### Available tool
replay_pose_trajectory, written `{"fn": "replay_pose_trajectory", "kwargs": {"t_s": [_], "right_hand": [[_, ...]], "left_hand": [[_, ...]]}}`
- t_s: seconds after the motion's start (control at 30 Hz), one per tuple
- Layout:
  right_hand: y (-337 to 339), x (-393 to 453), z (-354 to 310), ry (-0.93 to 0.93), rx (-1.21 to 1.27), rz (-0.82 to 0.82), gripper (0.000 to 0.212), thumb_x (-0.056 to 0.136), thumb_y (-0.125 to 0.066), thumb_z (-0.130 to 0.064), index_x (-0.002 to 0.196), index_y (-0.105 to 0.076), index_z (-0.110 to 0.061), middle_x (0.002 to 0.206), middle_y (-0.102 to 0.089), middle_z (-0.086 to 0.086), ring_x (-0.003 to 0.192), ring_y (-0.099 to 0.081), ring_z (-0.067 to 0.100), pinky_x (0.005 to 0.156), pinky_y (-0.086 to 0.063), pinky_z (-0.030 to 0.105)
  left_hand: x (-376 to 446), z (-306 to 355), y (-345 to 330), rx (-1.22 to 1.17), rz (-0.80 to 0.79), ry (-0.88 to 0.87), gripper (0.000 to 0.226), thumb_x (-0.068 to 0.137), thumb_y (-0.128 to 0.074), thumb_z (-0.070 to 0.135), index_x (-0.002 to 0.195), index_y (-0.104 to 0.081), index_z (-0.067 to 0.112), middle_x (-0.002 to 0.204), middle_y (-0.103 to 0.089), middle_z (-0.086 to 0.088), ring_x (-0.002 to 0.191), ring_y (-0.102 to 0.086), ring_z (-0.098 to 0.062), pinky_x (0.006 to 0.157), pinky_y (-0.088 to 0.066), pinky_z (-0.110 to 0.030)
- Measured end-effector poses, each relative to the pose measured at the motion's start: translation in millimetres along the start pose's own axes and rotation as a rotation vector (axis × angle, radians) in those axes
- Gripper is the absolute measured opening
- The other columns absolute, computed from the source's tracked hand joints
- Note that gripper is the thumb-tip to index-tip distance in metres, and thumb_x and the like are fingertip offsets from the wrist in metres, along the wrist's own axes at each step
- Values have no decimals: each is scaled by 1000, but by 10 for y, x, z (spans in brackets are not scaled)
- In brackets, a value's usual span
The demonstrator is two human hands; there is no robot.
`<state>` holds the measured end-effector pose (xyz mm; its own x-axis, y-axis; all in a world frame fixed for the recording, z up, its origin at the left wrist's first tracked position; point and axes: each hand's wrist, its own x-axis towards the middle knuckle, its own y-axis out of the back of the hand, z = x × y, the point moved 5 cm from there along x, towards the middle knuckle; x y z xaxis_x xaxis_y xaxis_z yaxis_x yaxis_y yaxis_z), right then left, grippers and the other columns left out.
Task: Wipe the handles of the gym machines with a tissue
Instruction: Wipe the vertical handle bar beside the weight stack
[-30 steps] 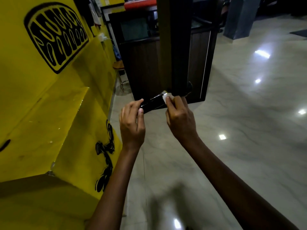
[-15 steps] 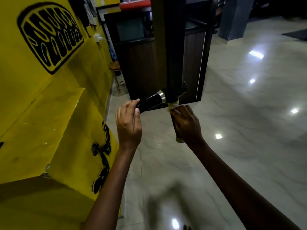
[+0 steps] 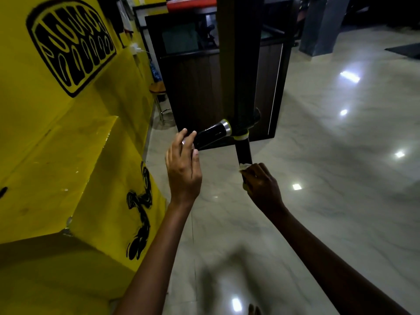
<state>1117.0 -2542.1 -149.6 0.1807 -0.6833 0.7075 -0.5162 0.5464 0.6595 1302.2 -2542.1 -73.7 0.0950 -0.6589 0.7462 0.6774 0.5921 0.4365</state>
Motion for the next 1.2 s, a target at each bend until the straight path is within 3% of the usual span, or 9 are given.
{"fn": "replay_pose_trajectory", "kwargs": {"t_s": [0.13,0.2,0.3,0.47,0.63,0.77,0.87,0.97,1.2], "right_hand": [[-79,-182,42,-31,-1,-94,16,69,-75,7,82,-68,1,91,-63,13,76,-60,26,50,-54,29],[-82,-243,26,-64,1,-132,17,66,-74,11,80,-69,1,92,-64,13,74,-62,26,50,-52,25],[-93,-356,6,-132,19,-190,22,63,-71,16,79,-70,1,93,-65,14,71,-64,29,50,-56,30],[-250,-683,95,-362,163,-307,20,75,-61,11,89,-72,1,101,-66,16,87,-66,31,72,-56,37],[-228,-880,219,-450,216,-301,24,75,-61,13,92,-73,1,93,-67,16,85,-67,28,75,-46,21],[-240,-996,303,-507,228,-251,27,71,-63,18,87,-74,0,84,-67,16,75,-68,28,70,-46,20],[-323,-1112,358,-566,252,-259,28,72,-62,17,88,-75,-1,83,-67,16,74,-67,27,69,-47,23],[-402,-1290,439,-640,271,-279,28,70,-62,17,86,-75,-2,82,-68,16,74,-66,28,70,-45,22],[-327,-1790,851,-877,220,-360,22,69,-63,13,86,-74,3,83,-69,23,80,-65,35,73,-42,26]], "left_hand": [[-38,23,19,-3,-23,-5,42,93,-41,15,134,-48,9,142,-43,-10,131,-36,-17,105,-34,-56],[-55,29,35,7,-35,-10,44,92,-44,12,136,-46,9,144,-41,-11,133,-34,-17,105,-33,-58],[-139,23,39,30,-51,5,56,89,-51,5,142,-38,12,150,-32,-10,138,-27,-17,106,-32,-60],[-419,14,-2,36,-128,10,76,88,-54,9,150,-10,18,159,-4,-4,146,-12,-20,116,-16,-51],[-746,-118,-162,69,-203,102,75,87,-48,23,150,-7,14,158,1,1,147,-3,-11,117,-10,-43],[-1360,-334,-448,56,-475,224,77,85,-49,24,150,-10,11,158,-10,-4,145,-9,-11,116,-20,-41],[-1734,-439,-677,85,-800,295,71,91,-48,20,150,-9,12,158,-12,-3,146,-12,-15,119,-15,-38],[-1960,-472,-878,151,-1059,258,63,96,-45,19,151,-13,13,158,-16,-3,145,-14,-15,117,-10,-27],[-2271,-504,-1484,207,-1520,179,55,98,-42,17,149,-22,11,155,-25,-8,141,-28,-18,111,-21,-23]]}}
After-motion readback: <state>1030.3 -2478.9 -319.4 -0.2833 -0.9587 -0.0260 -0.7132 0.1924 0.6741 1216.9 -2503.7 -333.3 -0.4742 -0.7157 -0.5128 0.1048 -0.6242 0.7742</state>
